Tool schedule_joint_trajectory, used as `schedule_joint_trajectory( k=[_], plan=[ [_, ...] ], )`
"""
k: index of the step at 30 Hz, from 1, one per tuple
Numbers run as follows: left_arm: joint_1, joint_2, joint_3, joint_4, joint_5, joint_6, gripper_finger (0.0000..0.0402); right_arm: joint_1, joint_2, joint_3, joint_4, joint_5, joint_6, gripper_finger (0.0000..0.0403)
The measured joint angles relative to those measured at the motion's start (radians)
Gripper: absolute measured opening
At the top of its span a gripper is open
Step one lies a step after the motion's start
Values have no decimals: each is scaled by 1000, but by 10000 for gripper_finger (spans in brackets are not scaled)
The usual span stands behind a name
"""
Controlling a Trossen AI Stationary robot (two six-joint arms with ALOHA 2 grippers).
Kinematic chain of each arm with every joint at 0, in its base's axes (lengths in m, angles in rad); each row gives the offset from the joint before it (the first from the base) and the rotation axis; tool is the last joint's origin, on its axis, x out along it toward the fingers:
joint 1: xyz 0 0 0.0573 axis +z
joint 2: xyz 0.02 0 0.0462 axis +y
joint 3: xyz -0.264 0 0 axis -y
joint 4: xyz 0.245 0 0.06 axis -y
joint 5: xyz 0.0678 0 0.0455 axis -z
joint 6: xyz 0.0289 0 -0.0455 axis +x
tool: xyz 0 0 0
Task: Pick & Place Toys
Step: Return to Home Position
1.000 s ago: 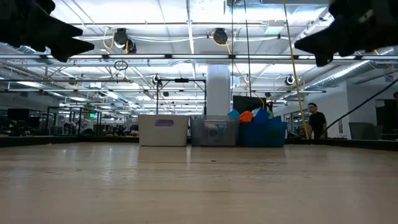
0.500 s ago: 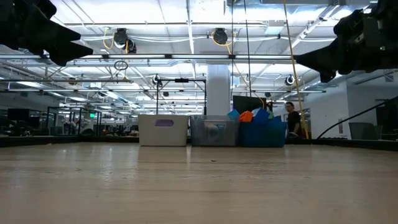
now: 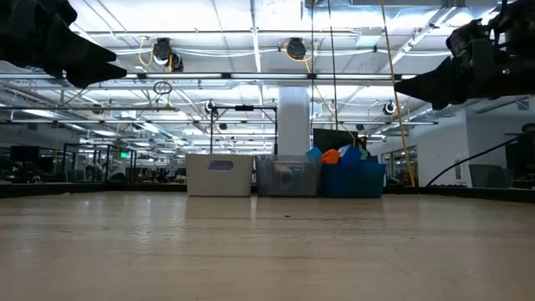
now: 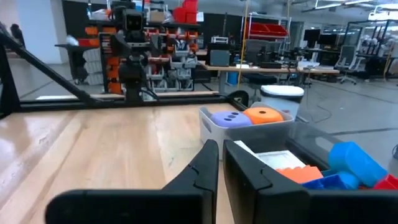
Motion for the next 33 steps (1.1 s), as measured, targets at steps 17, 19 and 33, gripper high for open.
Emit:
schedule_joint_trajectory(
  k=[17, 19, 33],
  plan=[
    [0, 0, 0, 1, 12, -102, 310, 0, 5, -3, -3, 0, -7, 18],
    [0, 0, 0, 1, 12, -102, 310, 0, 5, -3, -3, 0, -7, 18],
    [0, 0, 0, 1, 12, -102, 310, 0, 5, -3, -3, 0, -6, 18]
  ],
)
